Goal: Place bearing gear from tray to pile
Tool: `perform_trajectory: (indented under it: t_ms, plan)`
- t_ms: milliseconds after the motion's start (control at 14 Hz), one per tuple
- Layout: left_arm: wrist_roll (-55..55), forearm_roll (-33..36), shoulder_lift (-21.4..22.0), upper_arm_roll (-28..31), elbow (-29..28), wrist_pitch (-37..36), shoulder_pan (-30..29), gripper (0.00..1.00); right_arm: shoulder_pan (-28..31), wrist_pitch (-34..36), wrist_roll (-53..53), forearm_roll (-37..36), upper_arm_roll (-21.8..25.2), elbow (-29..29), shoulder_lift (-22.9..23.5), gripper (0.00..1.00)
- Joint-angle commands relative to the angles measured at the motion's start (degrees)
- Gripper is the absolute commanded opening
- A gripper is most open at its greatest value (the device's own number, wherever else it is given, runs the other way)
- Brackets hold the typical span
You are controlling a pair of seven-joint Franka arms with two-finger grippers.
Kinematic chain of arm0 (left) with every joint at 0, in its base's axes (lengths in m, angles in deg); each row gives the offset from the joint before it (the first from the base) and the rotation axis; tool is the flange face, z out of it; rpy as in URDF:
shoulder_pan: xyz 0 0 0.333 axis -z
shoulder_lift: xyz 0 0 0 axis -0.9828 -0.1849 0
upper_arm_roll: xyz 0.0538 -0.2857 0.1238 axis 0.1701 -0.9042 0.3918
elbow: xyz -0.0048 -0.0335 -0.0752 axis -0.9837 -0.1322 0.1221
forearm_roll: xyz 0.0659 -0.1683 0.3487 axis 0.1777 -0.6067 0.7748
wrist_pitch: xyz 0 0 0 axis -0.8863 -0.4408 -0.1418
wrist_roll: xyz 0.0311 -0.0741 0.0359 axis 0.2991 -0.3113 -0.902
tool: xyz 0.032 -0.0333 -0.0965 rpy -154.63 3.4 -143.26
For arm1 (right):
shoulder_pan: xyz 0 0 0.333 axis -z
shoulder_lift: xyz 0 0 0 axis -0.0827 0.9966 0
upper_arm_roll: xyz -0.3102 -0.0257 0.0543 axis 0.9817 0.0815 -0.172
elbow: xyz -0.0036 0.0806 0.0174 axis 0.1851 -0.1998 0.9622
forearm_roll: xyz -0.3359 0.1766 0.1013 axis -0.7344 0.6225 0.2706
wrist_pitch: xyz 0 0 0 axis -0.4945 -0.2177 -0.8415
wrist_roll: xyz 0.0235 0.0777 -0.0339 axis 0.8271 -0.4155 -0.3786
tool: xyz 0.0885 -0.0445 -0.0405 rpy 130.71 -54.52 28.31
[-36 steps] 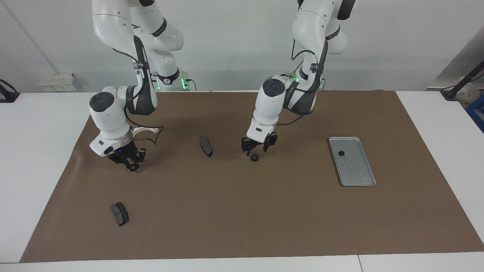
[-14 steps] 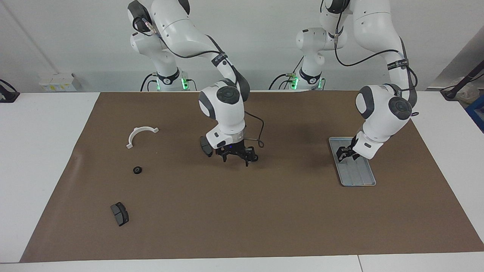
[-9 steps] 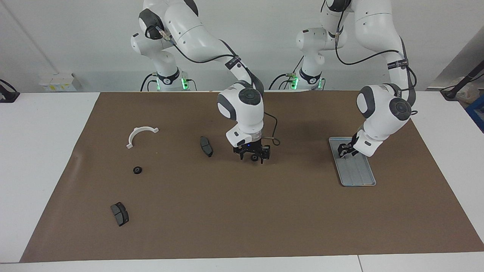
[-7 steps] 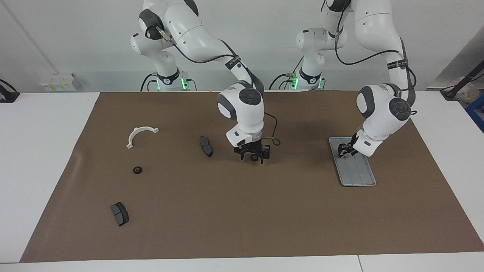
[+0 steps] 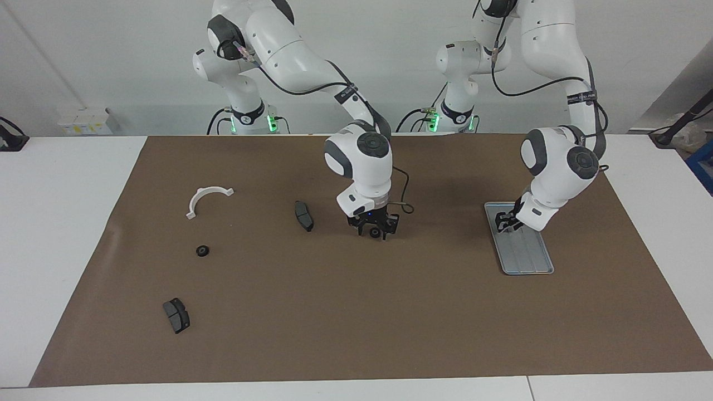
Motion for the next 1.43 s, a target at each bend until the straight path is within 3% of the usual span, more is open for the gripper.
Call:
perform_trajectory:
  t_ms: [0, 72, 143, 430, 860, 1146, 1361]
  plan:
    - [0.8, 0.5, 1.9, -0.3, -2.6, 1.6, -0.6, 0.41, -0.1, 0.6, 1.2, -1.2, 0.0, -0.3, -0.3, 0.13]
    - [0.8, 0.5, 1.9, -0.3, -2.6, 1.6, -0.6, 0.39, -0.1, 1.1, 1.2, -1.2, 0.1, 0.1, -0.4, 0.03]
    - [0.8, 0.5, 1.9, -0.3, -2.6, 1.6, -0.6, 0.38, 0.0, 2.1, 1.1, -1.2, 0.1, 0.8, -0.6, 0.00]
    - [0.8, 0.5, 1.9, -0.3, -2.6, 1.6, -0.6, 0.30, 3.0, 4.8, -2.3, -1.2, 0.2, 0.5, -3.1, 0.00]
    - [1.2, 0.5, 1.9, -0.3, -2.5, 1.6, -0.6, 0.20, 14.7, 4.0, -21.1, -0.2, 0.0, -17.3, -16.5, 0.00]
    - [1.0, 0.6, 1.2, -0.3, -1.1, 1.7, -0.5, 0.13, 20.1, 3.9, -30.8, -0.2, 0.0, -22.7, -19.3, 0.00]
    - [0.2, 0.5, -0.7, -0.4, 5.3, 0.5, -0.1, 0.13, 24.1, 3.8, -39.6, 2.4, 0.0, -25.8, -20.7, 0.07]
